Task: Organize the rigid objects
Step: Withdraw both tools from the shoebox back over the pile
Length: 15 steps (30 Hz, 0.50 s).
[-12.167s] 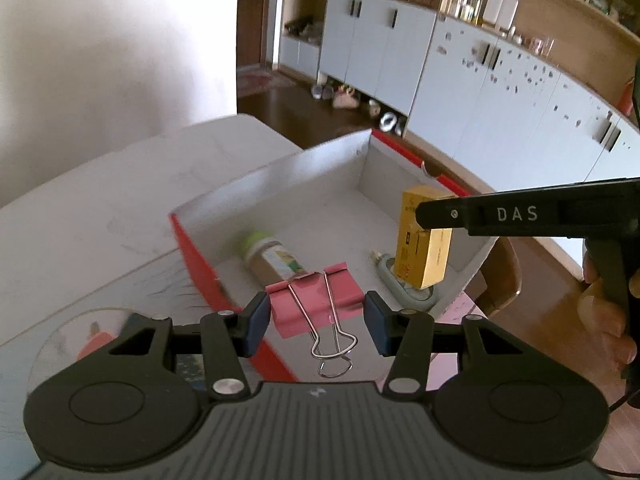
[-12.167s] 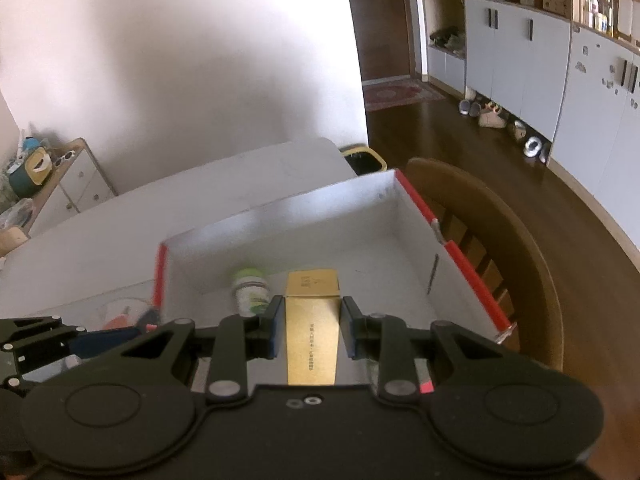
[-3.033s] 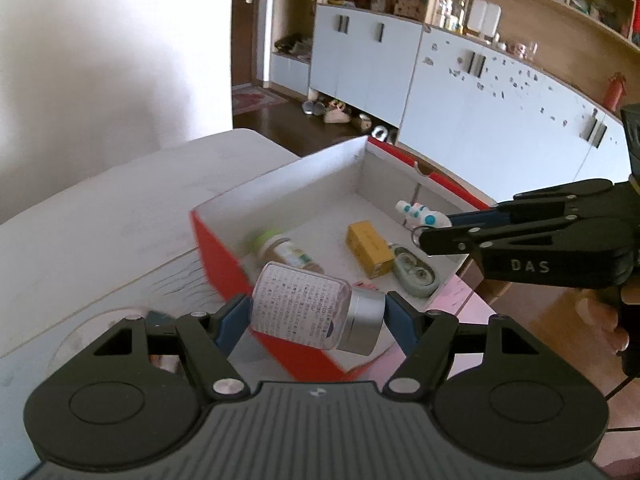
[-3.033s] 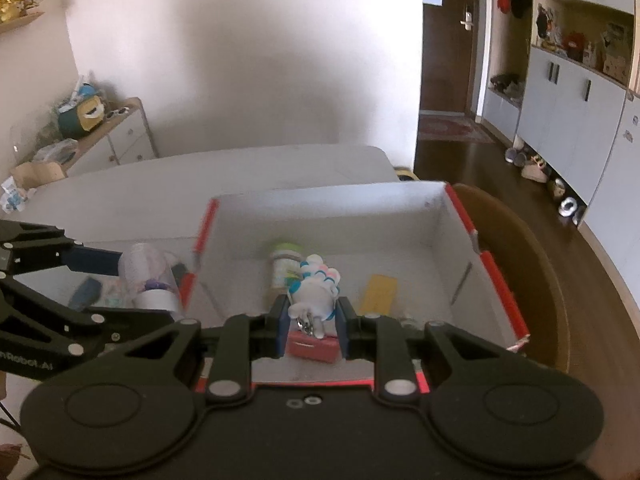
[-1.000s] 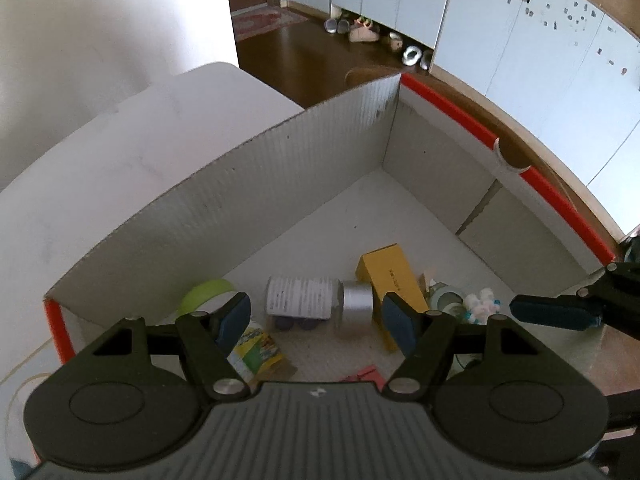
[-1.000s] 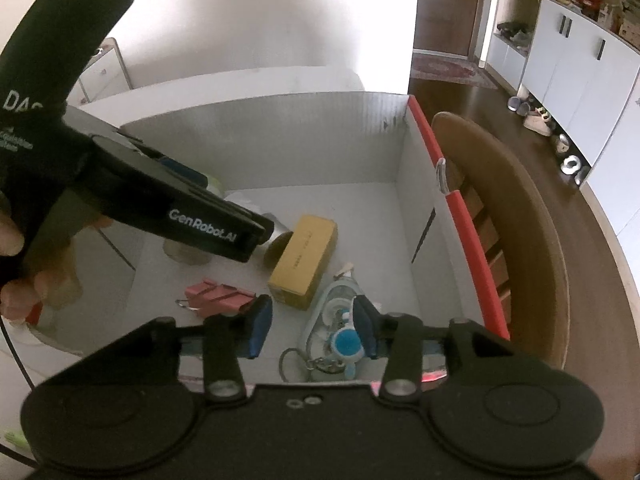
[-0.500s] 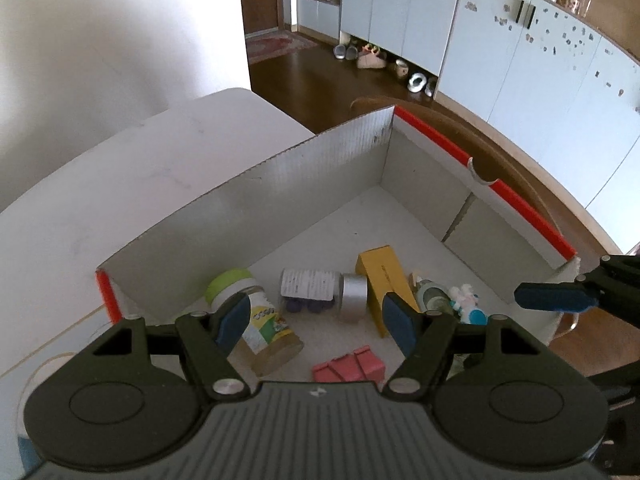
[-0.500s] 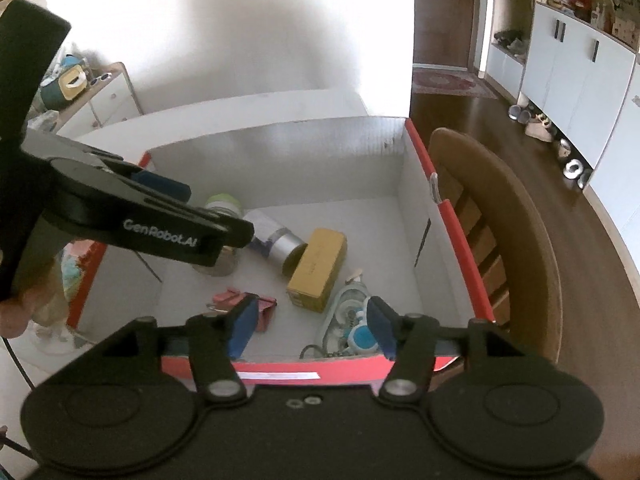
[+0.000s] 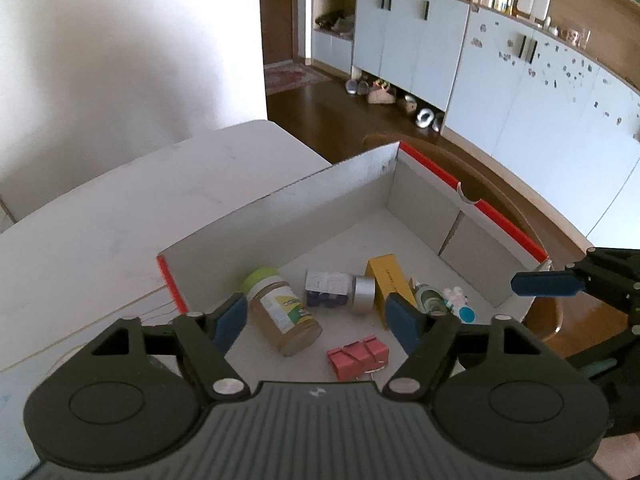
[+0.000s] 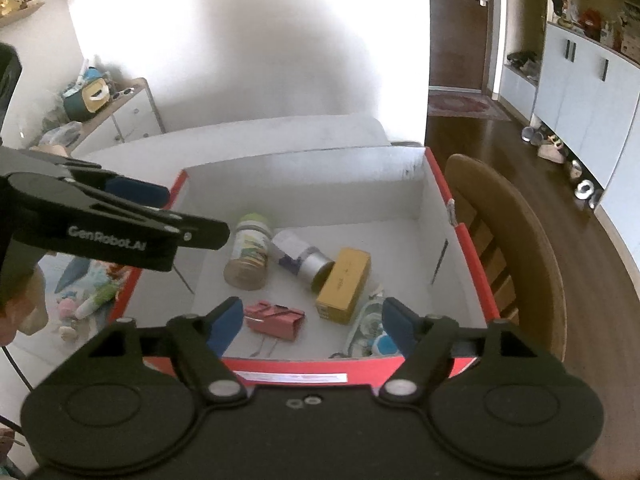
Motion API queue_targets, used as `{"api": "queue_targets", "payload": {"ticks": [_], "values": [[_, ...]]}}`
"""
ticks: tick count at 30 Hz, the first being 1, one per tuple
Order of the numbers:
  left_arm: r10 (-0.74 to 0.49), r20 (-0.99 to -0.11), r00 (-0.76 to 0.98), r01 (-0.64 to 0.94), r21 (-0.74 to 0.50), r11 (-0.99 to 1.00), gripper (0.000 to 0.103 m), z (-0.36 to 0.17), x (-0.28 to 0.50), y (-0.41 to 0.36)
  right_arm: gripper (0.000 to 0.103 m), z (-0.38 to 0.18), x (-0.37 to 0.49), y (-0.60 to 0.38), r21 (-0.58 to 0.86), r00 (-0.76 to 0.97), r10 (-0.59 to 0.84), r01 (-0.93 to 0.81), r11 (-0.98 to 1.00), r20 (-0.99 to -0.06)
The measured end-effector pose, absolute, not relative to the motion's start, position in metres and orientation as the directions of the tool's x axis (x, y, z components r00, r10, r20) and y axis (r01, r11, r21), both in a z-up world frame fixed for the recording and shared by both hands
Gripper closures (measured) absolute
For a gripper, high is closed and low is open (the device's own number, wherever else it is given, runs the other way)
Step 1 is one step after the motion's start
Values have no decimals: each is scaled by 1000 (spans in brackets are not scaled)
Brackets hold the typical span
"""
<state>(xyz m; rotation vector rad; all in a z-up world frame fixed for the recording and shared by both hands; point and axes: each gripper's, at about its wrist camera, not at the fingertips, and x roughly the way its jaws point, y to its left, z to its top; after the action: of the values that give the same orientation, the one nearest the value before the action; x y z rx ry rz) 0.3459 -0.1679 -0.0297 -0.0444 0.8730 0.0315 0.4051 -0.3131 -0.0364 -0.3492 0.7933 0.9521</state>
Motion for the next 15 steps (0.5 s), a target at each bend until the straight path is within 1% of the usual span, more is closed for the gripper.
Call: {"api": "queue_targets", "payload": {"ticks": [4, 7, 10, 15], "values": [[23, -747, 664, -58, -21, 998, 24, -25, 333, -165, 21, -30, 397, -312, 82, 324, 615, -839, 538, -719], [25, -735, 678, -69, -30, 997, 23, -21, 323, -160, 15, -25, 391, -311, 96, 315, 637, -846, 524, -703], [36, -727, 686, -91, -36, 995, 19, -18, 311, -152, 7, -20, 384, -311, 99, 312, 653, -853, 512, -690], [73, -704, 707, -162, -60, 985, 19, -12, 287, -132, 3, -13, 371, -309, 115, 293, 686, -869, 482, -667]]}}
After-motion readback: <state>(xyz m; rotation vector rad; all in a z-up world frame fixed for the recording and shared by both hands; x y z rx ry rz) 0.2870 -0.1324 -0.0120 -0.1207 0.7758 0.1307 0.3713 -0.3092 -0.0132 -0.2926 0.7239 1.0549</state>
